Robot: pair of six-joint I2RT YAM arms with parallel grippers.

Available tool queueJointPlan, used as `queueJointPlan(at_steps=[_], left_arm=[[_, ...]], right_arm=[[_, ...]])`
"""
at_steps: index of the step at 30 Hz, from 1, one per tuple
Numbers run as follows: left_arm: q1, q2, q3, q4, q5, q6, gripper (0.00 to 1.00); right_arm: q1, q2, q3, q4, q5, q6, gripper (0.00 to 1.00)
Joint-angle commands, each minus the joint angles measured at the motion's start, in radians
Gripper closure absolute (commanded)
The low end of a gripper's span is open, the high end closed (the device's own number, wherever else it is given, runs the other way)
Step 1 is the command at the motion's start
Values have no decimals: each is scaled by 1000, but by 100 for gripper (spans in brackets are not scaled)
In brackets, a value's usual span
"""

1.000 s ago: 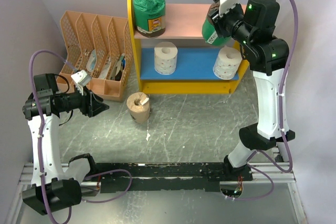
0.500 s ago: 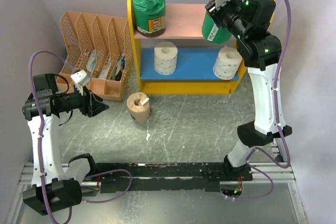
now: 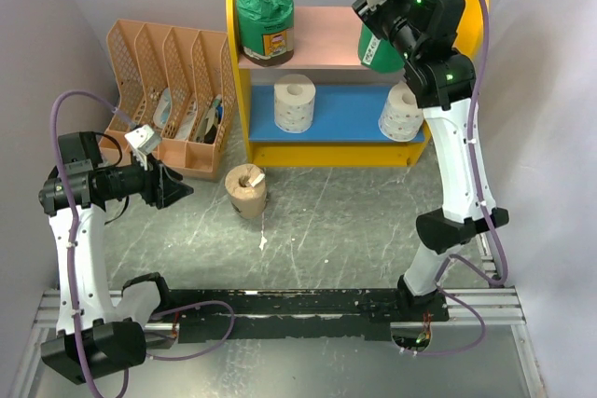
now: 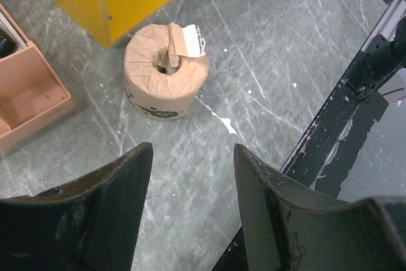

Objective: Place and organize the paper towels onto the shelf

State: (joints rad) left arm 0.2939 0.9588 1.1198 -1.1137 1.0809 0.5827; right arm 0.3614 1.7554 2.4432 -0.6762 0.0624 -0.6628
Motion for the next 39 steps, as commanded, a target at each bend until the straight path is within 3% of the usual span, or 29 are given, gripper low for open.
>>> queueJointPlan(at_steps=[1, 7, 20, 22, 25, 28, 30, 34, 39], left_arm=[[15, -19, 16, 21, 14, -2, 35], [18, -24, 15, 24, 12, -5, 35], [22, -20, 15, 25, 13, -5, 35], [23, -20, 15, 26, 11, -7, 35], [22, -16, 15, 24, 12, -5, 33], [24, -18, 15, 25, 10, -7, 31], [25, -21, 13, 29, 8, -11, 30], [27, -17, 14, 30, 7, -14, 30], [29, -10, 14, 28, 8, -10, 30]], right_arm=[[0, 28, -10, 63, 40, -43, 53], [-32, 32, -52, 121, 73, -96, 53], [-213, 36, -75, 174, -23, -90, 52], [-226, 22, -93, 193, -53, -85, 46], [-226, 5, -105, 214, -80, -77, 27], [-225, 37, 3, 177, -88, -41, 1], [-224, 17, 12, 200, -92, -29, 0], [-219, -98, -145, 352, -113, -27, 0], [-214, -104, -72, 330, -128, -13, 0]])
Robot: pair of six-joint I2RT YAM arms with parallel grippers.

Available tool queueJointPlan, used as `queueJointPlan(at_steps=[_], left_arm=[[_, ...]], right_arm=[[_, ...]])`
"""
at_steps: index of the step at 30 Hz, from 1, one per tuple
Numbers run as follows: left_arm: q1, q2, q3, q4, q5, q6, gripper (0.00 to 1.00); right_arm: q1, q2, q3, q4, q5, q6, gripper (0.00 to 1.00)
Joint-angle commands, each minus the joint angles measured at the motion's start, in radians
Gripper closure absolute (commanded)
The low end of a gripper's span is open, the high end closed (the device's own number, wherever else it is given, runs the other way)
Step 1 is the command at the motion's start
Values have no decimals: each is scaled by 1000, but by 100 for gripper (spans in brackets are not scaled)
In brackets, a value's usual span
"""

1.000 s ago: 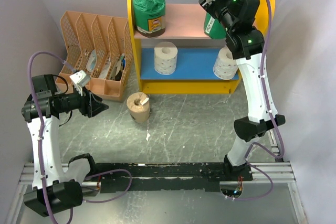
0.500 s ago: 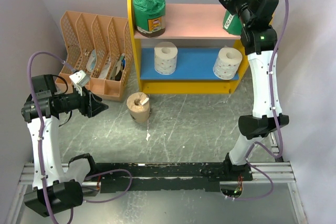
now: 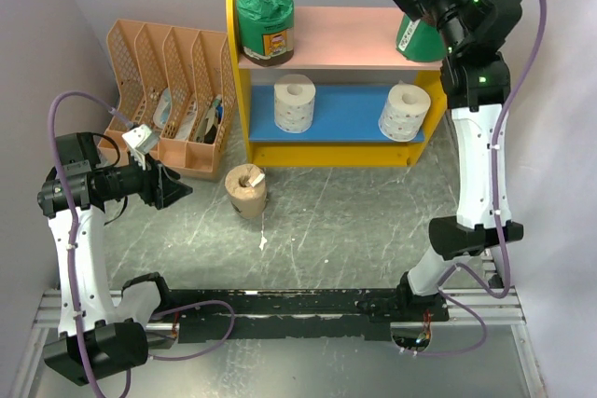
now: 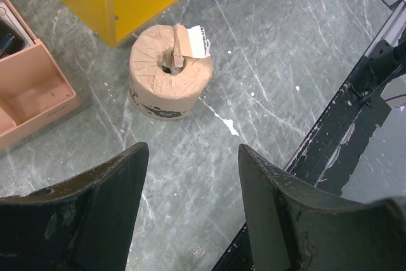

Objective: Place and organize the paper towels onto the shelf

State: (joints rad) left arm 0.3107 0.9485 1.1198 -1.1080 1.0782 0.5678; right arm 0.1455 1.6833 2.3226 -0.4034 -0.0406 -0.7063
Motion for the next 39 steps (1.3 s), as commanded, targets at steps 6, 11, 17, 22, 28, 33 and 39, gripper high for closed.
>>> queueJointPlan(at_steps=[6, 11, 17, 22, 28, 33, 39], left_arm=[[14, 1, 11, 26, 11, 2, 30], [15, 2, 12, 22, 16, 10, 30], [16, 13, 5, 44, -2, -17, 31], [16, 12, -4, 63, -13, -36, 30], [18, 11, -14, 97, -49, -80, 28], [-1, 73, 38, 7, -110, 17, 20], [-192, 139, 198, -90, -416, 126, 0]], right_arm=[[16, -60, 128, -64, -191, 127, 0], [29, -89, 110, -251, -292, 79, 0], [136, -188, -42, -827, -676, -307, 0], [263, -277, -337, -971, -710, -456, 0], [392, -339, -694, -931, -538, -529, 0], [398, -405, -902, -804, -476, -550, 0], [302, -518, -1207, -533, -368, -313, 0]])
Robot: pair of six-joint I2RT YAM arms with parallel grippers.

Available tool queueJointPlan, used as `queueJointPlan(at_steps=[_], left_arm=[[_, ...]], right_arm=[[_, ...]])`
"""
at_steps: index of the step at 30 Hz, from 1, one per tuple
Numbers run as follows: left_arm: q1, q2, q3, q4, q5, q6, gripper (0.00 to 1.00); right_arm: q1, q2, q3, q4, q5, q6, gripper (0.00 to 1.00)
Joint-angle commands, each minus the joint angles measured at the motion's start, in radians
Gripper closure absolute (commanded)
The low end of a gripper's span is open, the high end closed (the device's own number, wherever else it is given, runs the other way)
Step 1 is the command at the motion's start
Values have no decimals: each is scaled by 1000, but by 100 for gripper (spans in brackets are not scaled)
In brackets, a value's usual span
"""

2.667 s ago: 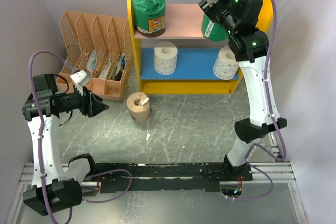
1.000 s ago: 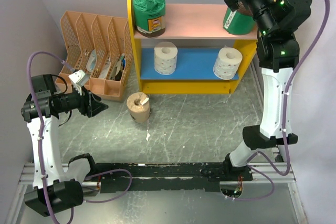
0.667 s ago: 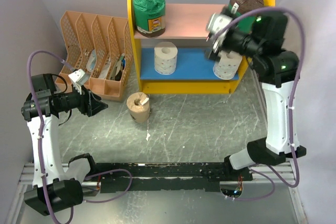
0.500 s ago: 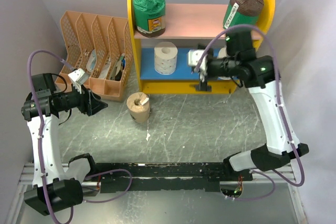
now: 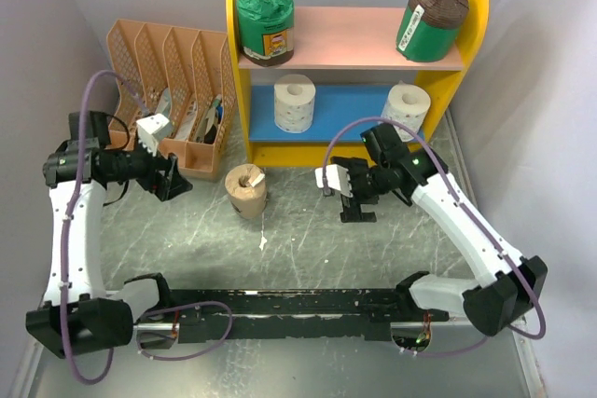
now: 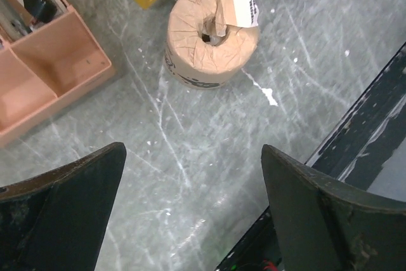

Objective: Place and organize the paper towels onto the shelf

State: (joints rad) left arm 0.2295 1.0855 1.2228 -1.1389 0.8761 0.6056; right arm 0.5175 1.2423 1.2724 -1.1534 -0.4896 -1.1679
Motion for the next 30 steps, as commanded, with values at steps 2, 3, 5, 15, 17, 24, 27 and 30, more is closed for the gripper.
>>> queueJointPlan(at_steps=[2, 3, 5, 15, 17, 24, 27, 30], left_arm=[[-207, 36, 120, -59, -286, 88, 0], [-261, 55, 125, -59, -309, 84, 0], [-353, 84, 112, -36, -337, 60, 0], [-617, 94, -28, 107, -446, 13, 0], [-665, 123, 0, 108, -451, 10, 0], [-818, 188, -42, 182, -565, 65, 0], [-838, 188, -108, 253, -538, 90, 1], [-839, 193, -167, 327, -543, 112, 2]], right_arm=[[-122, -128, -250, 314, 82, 228, 0], [-163, -150, -279, 360, 80, 285, 0], [-244, -205, -329, 443, 105, 405, 0], [-506, -383, -375, 524, 157, 784, 0], [-549, -396, -407, 522, 104, 778, 0], [-800, -405, -380, 572, 62, 923, 0], [-875, -439, -403, 567, 20, 919, 0], [-956, -516, -453, 591, -51, 922, 0]])
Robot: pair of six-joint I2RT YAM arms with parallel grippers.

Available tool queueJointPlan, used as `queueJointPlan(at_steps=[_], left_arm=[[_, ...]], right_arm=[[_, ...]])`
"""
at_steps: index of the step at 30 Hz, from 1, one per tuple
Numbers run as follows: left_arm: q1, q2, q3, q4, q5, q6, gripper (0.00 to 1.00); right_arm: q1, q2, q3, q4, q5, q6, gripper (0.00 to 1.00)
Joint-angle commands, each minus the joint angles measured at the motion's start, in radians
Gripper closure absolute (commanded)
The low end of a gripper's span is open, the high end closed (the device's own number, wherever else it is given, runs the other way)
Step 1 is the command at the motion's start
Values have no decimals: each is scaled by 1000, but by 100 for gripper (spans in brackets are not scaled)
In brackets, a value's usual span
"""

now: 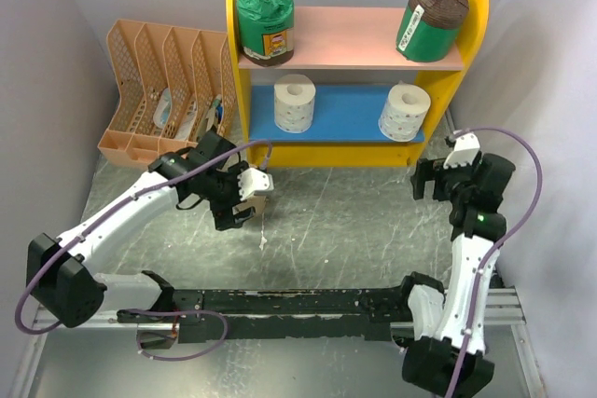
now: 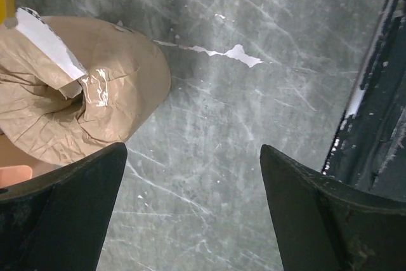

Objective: Place and organize the paper towels onto the shelf

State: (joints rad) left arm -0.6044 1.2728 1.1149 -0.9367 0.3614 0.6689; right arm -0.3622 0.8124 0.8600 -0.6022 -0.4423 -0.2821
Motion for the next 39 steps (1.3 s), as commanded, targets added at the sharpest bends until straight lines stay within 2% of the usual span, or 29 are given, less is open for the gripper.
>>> queueJointPlan(at_steps=[1, 5, 12, 23, 27, 39], left_arm=[[-5, 10, -82, 150, -47, 56, 3], [2, 24, -159, 274, -66, 60, 5], [3, 73, -154, 367, -98, 47, 4], [2, 57, -16, 202, -36, 62, 4], [2, 34, -37, 259, -47, 48, 4], [2, 183, -33, 369, -58, 67, 5]], right_arm=[[-84, -99, -37, 33, -102, 34, 0], [-108, -102, -41, 28, -137, 28, 0], [-110, -92, -47, 28, -172, 19, 0], [-110, -75, -49, 25, -189, 12, 0], [-110, -68, -48, 24, -203, 9, 0], [-109, -65, -48, 21, -204, 6, 0]])
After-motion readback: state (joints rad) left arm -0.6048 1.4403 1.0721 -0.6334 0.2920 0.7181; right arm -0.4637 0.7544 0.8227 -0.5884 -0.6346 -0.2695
